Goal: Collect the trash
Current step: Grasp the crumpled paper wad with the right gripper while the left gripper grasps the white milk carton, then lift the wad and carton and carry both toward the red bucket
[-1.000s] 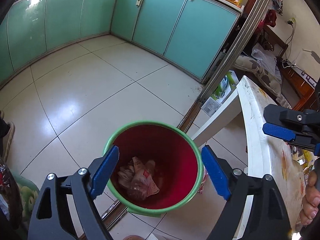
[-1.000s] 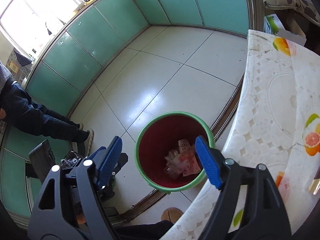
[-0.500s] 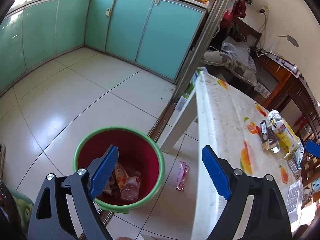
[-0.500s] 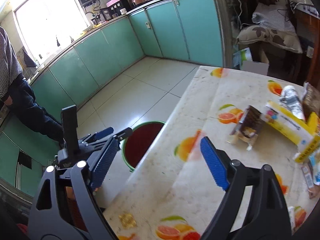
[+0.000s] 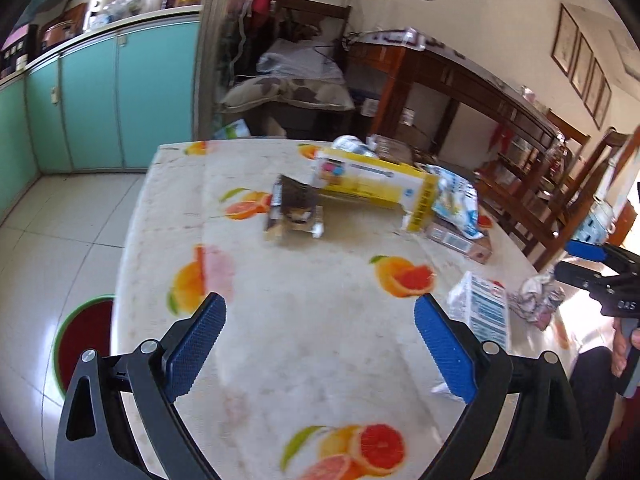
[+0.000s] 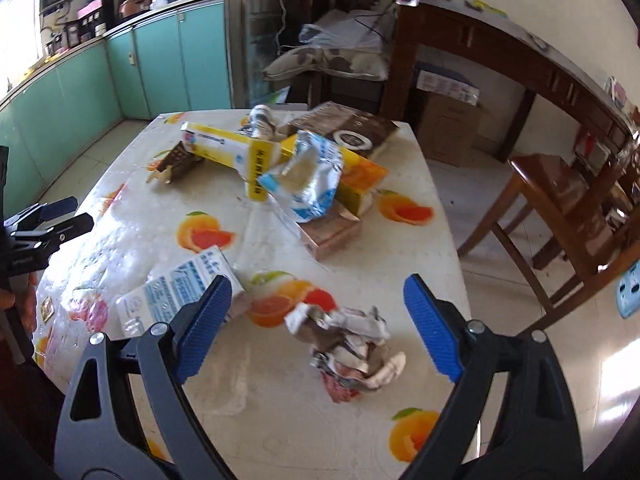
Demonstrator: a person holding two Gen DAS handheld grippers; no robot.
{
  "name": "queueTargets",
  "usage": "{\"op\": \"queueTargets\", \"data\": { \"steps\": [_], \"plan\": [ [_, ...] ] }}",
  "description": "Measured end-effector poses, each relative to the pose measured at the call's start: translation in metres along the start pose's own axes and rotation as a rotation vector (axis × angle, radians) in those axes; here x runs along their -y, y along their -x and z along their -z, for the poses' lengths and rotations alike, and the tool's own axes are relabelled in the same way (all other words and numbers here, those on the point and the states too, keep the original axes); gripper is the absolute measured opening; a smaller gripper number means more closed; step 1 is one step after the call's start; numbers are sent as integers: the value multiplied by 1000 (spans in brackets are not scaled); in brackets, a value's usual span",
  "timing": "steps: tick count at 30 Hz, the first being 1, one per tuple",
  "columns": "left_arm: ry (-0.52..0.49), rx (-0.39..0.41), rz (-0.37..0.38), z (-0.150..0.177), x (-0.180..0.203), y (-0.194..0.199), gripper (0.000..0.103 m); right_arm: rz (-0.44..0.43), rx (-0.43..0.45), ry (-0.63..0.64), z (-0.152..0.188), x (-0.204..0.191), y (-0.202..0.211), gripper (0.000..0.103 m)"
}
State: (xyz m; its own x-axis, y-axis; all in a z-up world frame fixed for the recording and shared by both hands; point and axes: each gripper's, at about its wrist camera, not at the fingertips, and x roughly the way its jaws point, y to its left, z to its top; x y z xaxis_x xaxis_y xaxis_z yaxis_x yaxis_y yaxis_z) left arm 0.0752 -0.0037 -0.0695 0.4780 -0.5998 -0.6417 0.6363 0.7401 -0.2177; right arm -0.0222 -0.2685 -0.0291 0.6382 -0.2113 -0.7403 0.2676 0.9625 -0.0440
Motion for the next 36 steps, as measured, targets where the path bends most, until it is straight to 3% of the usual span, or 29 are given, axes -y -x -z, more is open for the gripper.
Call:
{"op": "queueTargets", "data": {
  "steps": [4,8,9,10,12,20,26,29,31,32,33,36],
  "plan": [
    [-94,-13,77,0,45,-9,92,-59,-51,-111,19,24,-17,87],
    [-149,-33,130,1,74,-16,93,-79,-92,-156,32,24,-34,86],
    [-160,-43,140,0,79,-19,93,-78,-96,-155,34,23,-36,78],
    [-172,-54,145,1,84,-22,93,-79,-101,-153,36,23,-39,62],
    [-199,-76,140,2,94,-29,93,-61,-109,-149,41,24,-44,53],
    [-264,-154,142,16,113,-49,93,-71,3,-243,36,50,-21,50],
    [-233,-184,119,17,111,-61,93,-72,74,-274,27,53,-6,51],
    [-225,-195,111,20,111,-67,87,-83,78,-272,24,48,-6,52],
    [-213,-210,121,22,108,-69,69,-90,74,-264,24,43,-6,52],
    [-208,-203,122,21,108,-68,65,-95,70,-260,24,40,-7,52],
    [-202,-205,136,21,106,-68,52,-99,66,-256,25,38,-8,52],
    [-176,-195,158,20,103,-67,52,-102,56,-238,25,31,-9,52]
  ]
}}
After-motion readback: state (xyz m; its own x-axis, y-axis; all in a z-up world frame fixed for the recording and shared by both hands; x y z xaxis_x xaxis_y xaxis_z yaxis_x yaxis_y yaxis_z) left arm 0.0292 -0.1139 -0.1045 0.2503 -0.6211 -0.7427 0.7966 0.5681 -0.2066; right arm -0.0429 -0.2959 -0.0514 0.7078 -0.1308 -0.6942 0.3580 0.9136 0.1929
